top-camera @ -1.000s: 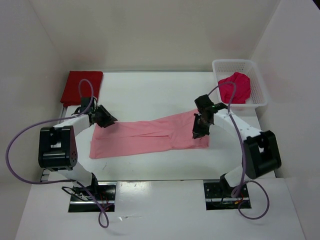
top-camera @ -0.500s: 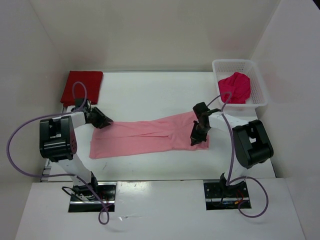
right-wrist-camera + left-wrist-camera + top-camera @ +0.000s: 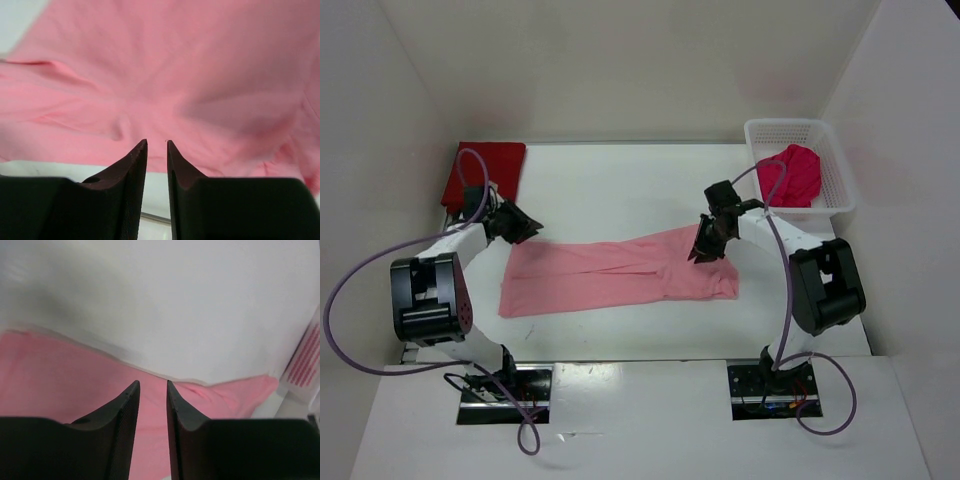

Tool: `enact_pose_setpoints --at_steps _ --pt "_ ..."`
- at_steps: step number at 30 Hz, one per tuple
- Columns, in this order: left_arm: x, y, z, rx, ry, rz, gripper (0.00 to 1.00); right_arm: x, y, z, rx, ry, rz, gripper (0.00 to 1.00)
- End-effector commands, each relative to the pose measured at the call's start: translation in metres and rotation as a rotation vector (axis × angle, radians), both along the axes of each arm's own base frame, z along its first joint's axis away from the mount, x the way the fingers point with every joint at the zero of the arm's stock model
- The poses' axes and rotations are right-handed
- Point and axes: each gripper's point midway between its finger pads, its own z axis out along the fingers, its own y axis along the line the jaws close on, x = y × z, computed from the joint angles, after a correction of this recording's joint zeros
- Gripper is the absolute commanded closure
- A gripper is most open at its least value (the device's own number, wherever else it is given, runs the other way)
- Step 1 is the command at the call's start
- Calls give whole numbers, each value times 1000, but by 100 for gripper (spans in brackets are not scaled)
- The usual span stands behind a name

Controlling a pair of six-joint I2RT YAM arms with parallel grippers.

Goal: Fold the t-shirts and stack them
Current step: Rotate the tshirt 90 degrees

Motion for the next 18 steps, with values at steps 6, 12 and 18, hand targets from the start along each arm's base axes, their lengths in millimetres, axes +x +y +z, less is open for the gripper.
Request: enact_pose_setpoints --at_steps 6,12,18 --pt "0 -55 51 103 -165 -225 74 58 14 -32 21 -67 -63 94" --pt "-13 -90 75 98 -224 -381 80 98 12 -42 -41 -120 -96 100" --pt "-43 -117 88 53 -231 -446 79 207 58 -74 19 -161 -45 100"
